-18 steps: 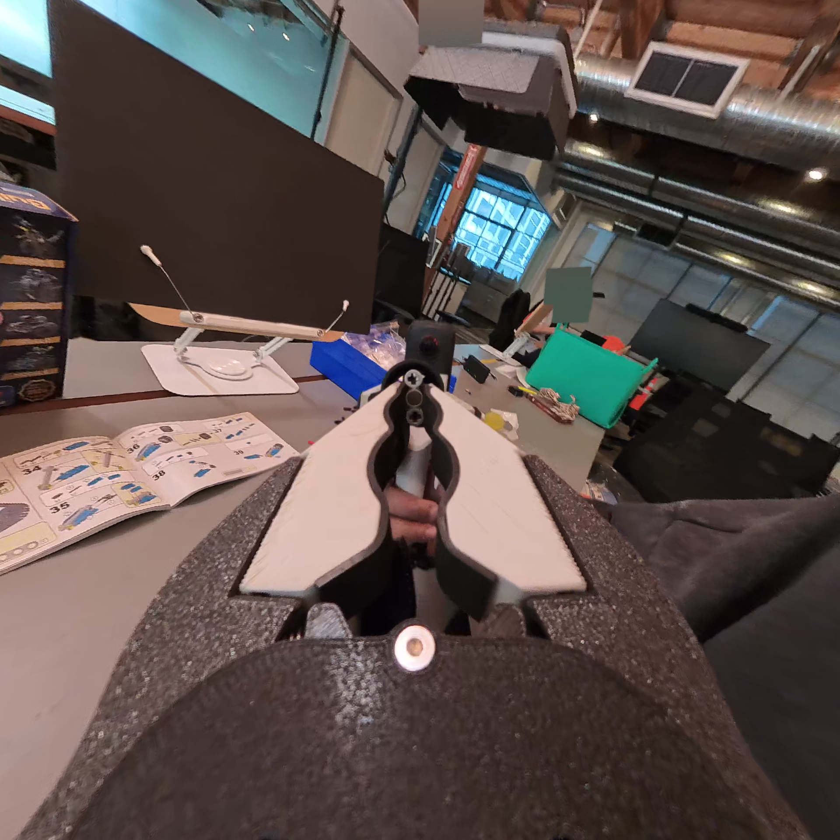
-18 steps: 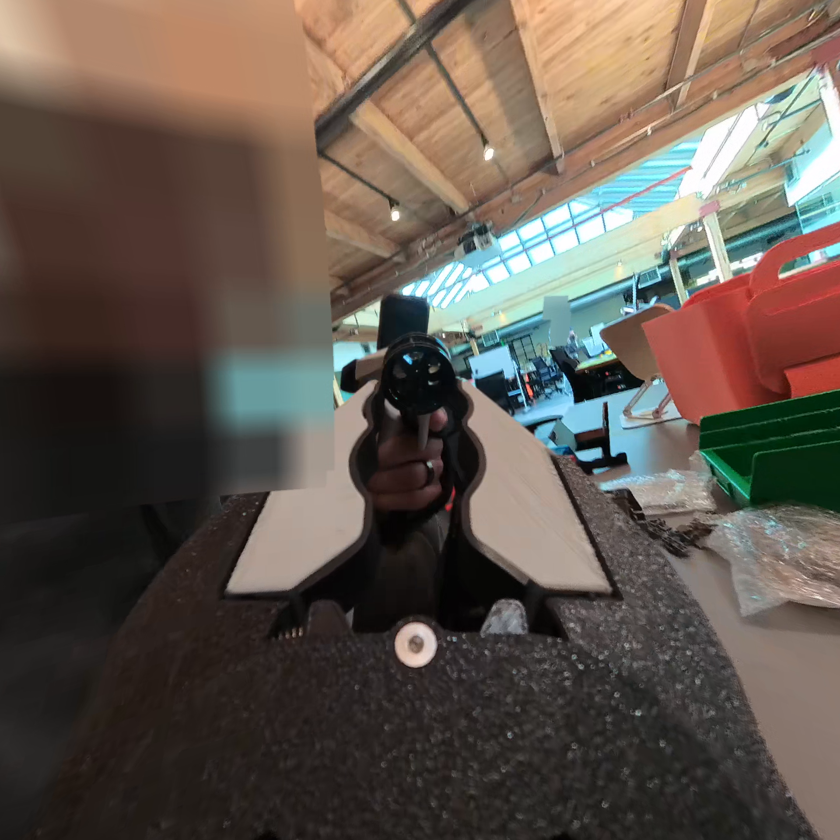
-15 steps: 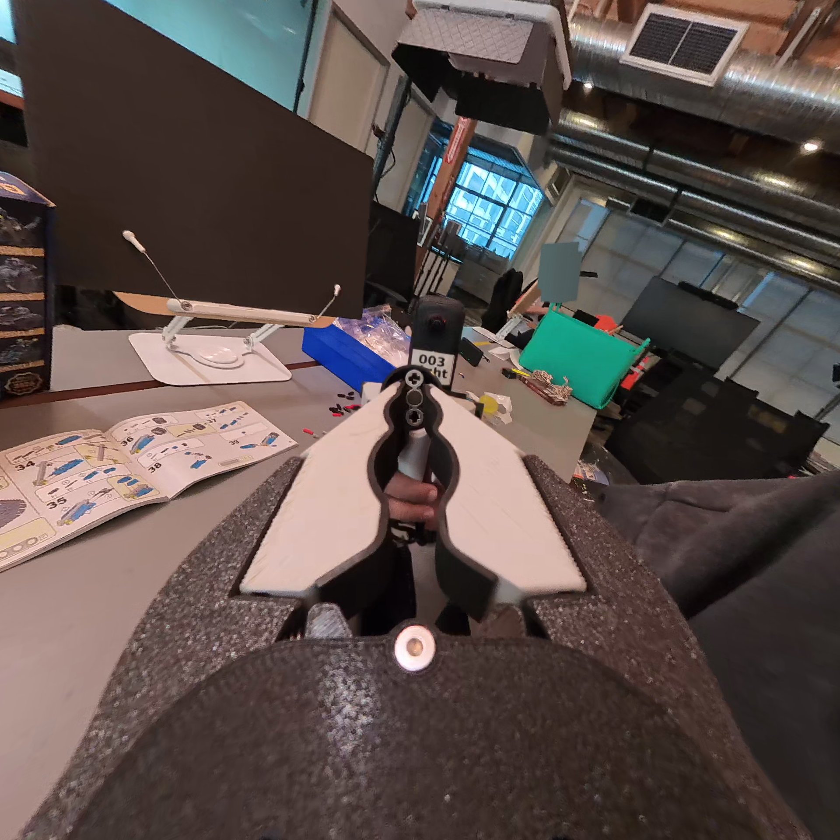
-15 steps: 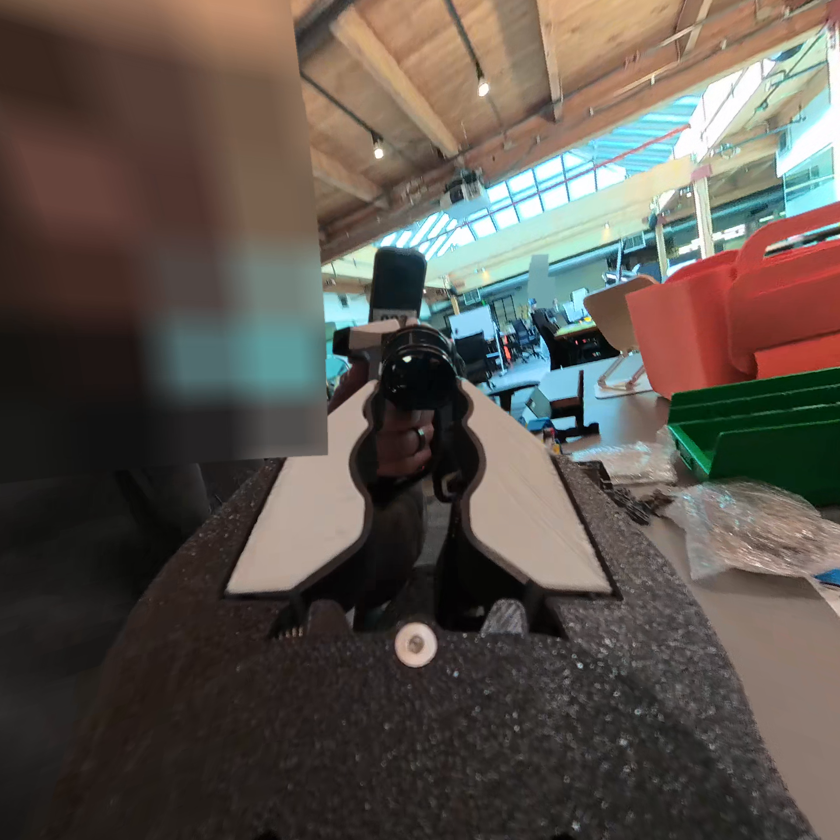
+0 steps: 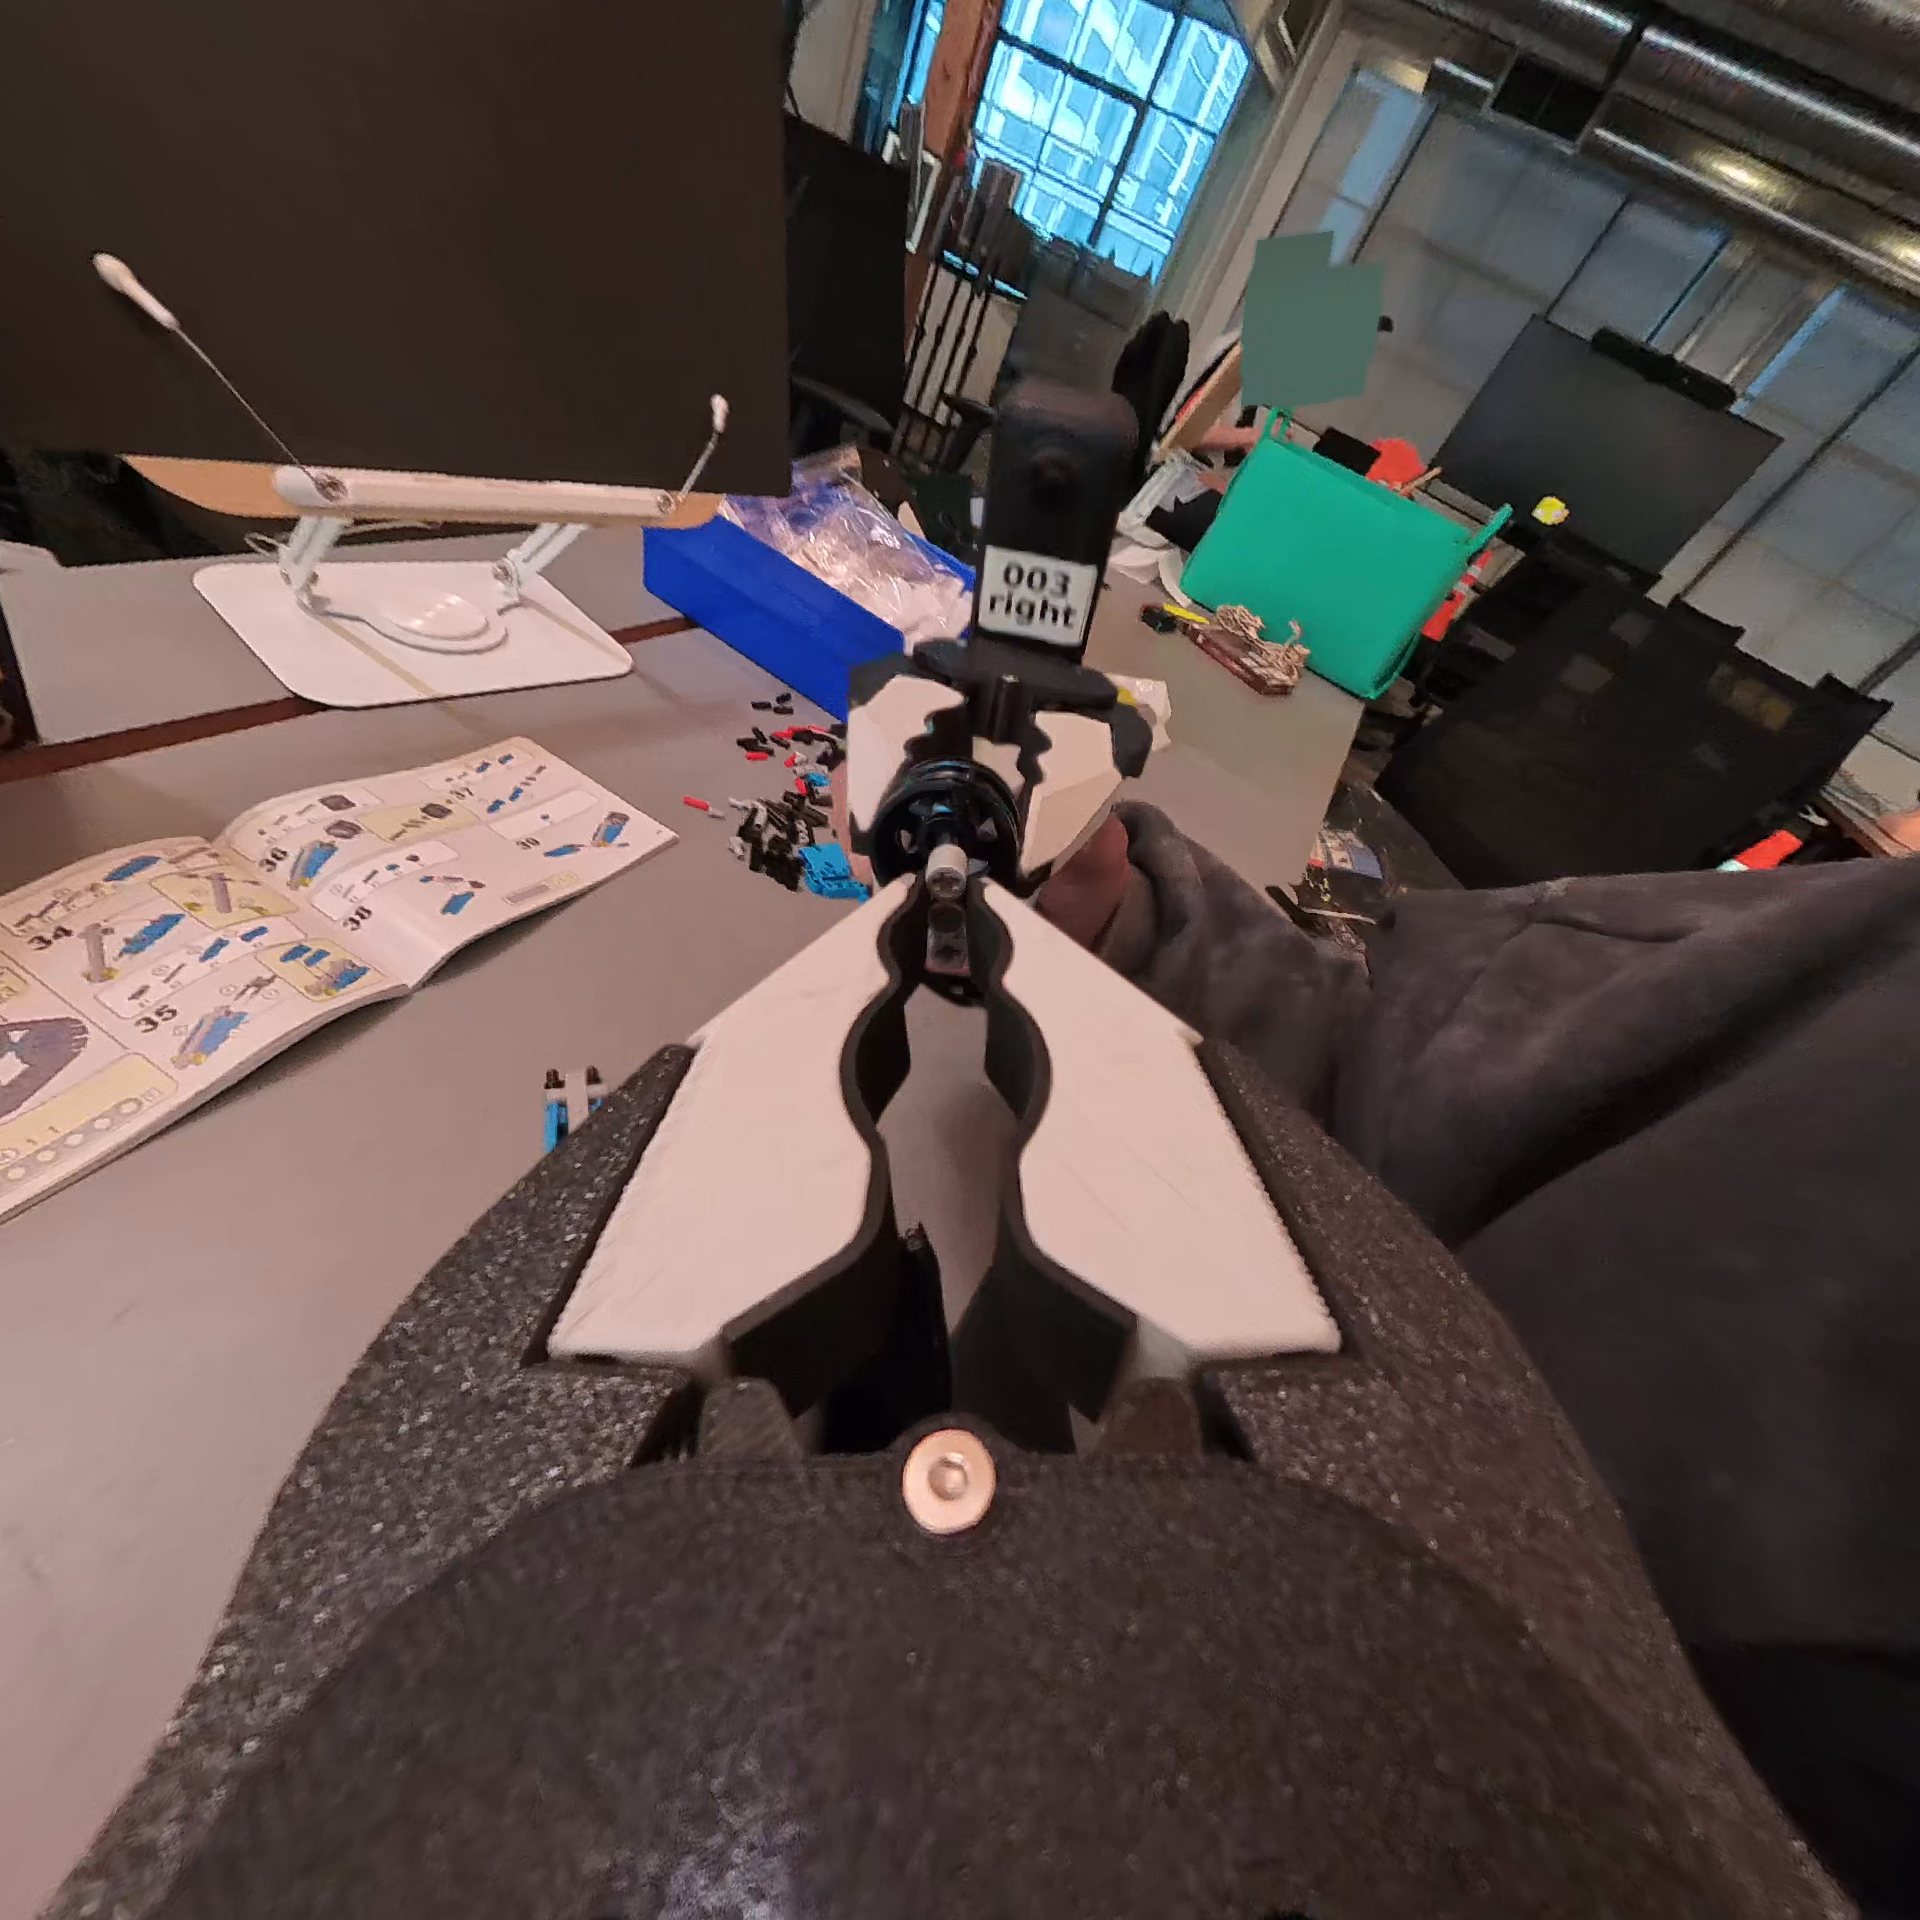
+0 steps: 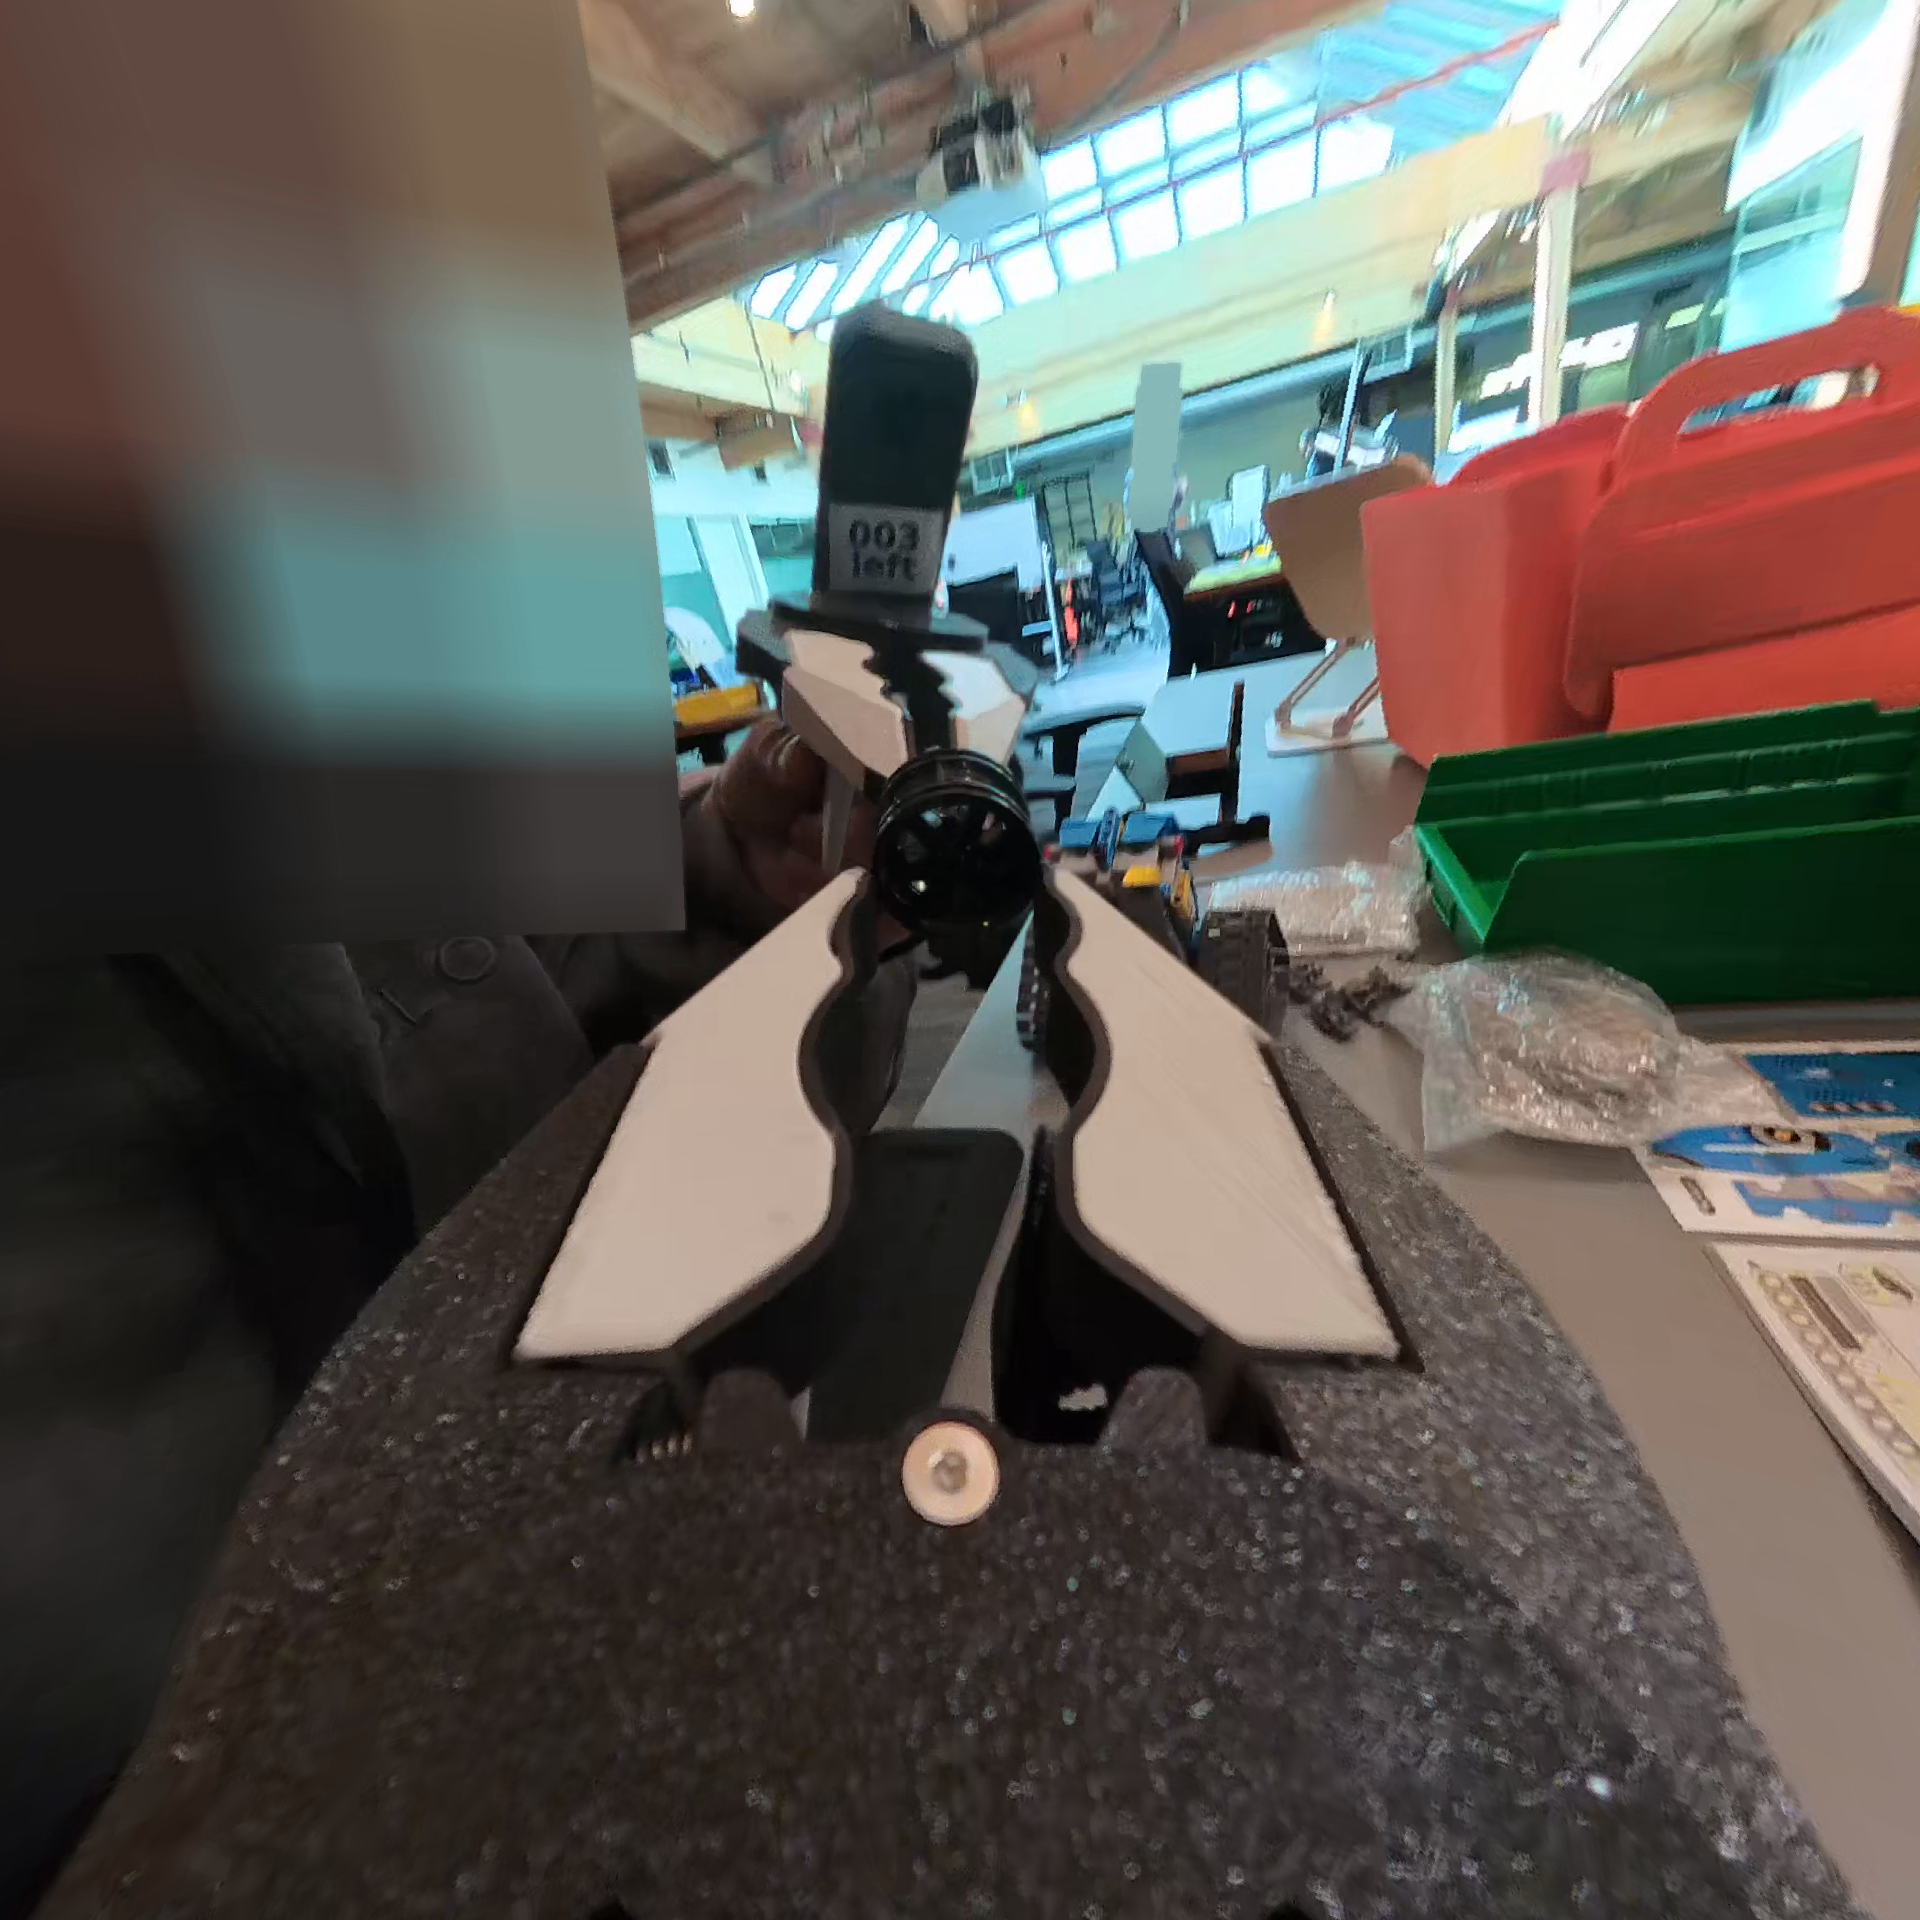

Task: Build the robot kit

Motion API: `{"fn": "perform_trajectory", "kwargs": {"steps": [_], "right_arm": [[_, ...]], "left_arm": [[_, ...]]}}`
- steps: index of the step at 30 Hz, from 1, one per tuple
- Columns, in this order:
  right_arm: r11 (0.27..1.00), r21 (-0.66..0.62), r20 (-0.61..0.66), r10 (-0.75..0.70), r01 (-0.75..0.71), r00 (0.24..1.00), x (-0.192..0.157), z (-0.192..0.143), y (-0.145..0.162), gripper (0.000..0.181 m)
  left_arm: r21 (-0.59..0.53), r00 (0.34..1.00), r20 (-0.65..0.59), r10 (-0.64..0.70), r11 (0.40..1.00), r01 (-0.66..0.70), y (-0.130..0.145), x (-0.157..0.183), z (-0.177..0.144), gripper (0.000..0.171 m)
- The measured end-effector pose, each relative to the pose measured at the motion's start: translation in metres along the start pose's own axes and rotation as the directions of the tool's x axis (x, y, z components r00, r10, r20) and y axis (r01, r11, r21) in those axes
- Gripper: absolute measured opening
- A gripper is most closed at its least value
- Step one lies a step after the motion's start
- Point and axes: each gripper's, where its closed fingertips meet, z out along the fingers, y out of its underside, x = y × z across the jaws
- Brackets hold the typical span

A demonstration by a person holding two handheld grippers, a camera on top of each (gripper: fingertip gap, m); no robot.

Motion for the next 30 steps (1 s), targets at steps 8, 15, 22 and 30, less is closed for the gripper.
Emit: {"fn": "perform_trajectory", "kwargs": {"steps": [8, 15, 22, 30], "right_arm": [[0.976, -0.211, 0.004, 0.052, -0.050, 0.999, 0.002, -0.012, 0.028, 0.029], [0.972, -0.218, -0.025, 0.079, -0.082, 0.997, 0.009, -0.017, 0.033, 0.030], [0.973, -0.226, -0.098, 0.017, -0.039, 0.995, 0.020, -0.017, 0.032, 0.030], [0.962, -0.260, -0.295, -0.166, 0.088, 0.941, 0.049, -0.019, 0.032, 0.032]], "left_arm": [[-0.112, 0.996, -0.078, -0.030, 0.993, 0.021, 0.027, -0.008, 0.010, 0.006], [-0.122, 0.996, -0.074, -0.041, 0.992, 0.032, 0.033, -0.013, 0.017, 0.006], [-0.097, 0.986, -0.102, -0.131, 0.988, 0.121, 0.036, -0.024, 0.021, 0.006], [-0.007, 0.916, -0.200, -0.347, 0.935, 0.353, 0.037, -0.048, 0.028, 0.006]]}}
